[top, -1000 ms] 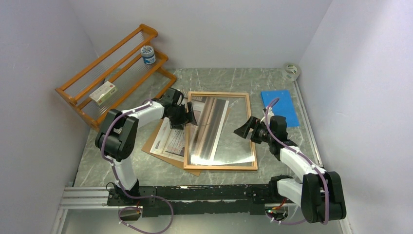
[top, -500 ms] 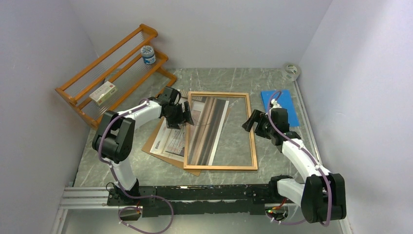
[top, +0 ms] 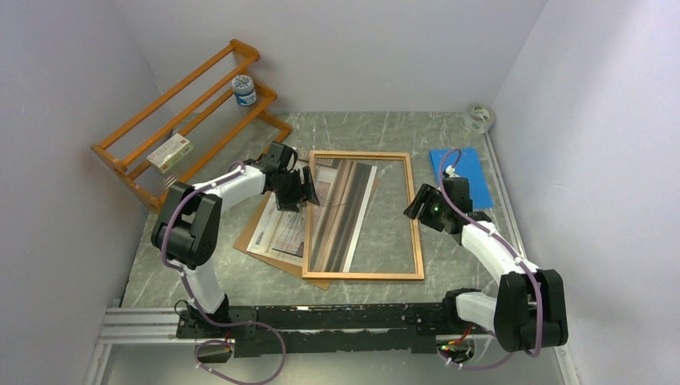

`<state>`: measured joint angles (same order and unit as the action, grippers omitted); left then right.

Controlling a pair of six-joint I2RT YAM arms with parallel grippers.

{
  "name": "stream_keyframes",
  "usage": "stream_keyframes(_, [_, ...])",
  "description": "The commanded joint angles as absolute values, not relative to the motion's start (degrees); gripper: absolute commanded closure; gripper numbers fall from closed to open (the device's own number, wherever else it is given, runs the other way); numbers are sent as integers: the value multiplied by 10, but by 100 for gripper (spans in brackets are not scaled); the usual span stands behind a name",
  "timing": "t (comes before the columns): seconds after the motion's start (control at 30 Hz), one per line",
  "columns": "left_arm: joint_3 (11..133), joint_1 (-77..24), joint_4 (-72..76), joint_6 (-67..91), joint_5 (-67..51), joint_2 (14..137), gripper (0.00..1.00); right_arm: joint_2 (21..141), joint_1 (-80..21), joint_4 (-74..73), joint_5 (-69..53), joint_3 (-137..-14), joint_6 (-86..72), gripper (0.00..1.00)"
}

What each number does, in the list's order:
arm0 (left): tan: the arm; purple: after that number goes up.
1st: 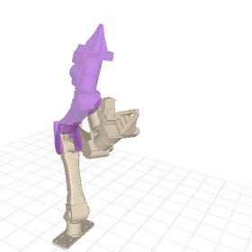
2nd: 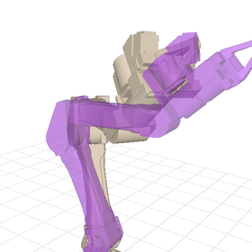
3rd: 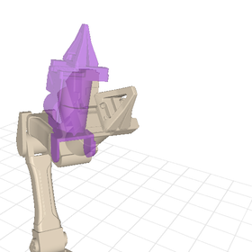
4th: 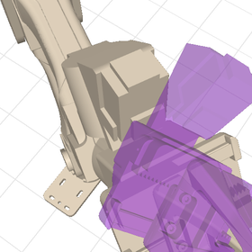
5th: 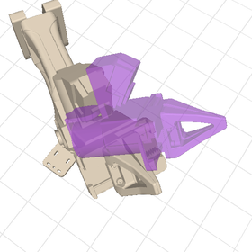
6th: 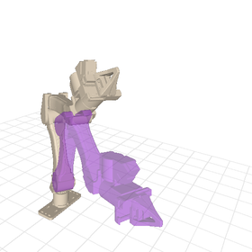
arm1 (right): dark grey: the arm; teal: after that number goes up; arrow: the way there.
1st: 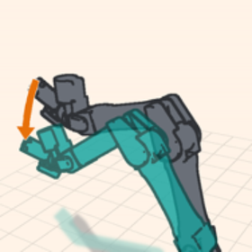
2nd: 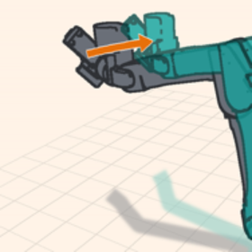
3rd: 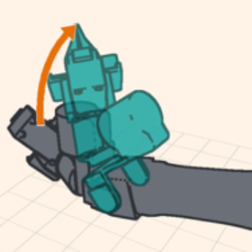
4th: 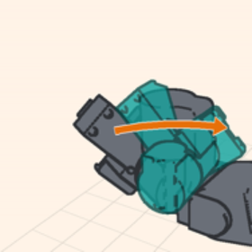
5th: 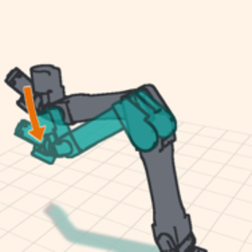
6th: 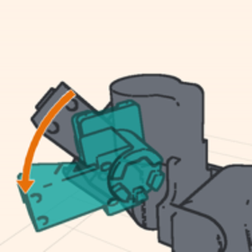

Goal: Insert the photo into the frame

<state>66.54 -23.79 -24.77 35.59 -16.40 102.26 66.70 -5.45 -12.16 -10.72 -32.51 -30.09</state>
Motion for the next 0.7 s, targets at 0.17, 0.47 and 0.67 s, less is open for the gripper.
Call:
stream_keyframes(0.17, [666,-235,-204,366,-222,1052,23,707,-55,-107,-70,-322,-308,27])
stream_keyframes(0.47, [651,-239,-159,393,-264,1066,24,749,-54,-56,-98,-301,-346,24])
stream_keyframes(0.67, [643,-259,-114,382,-323,1043,26,748,-54,-39,-107,-290,-353,24])
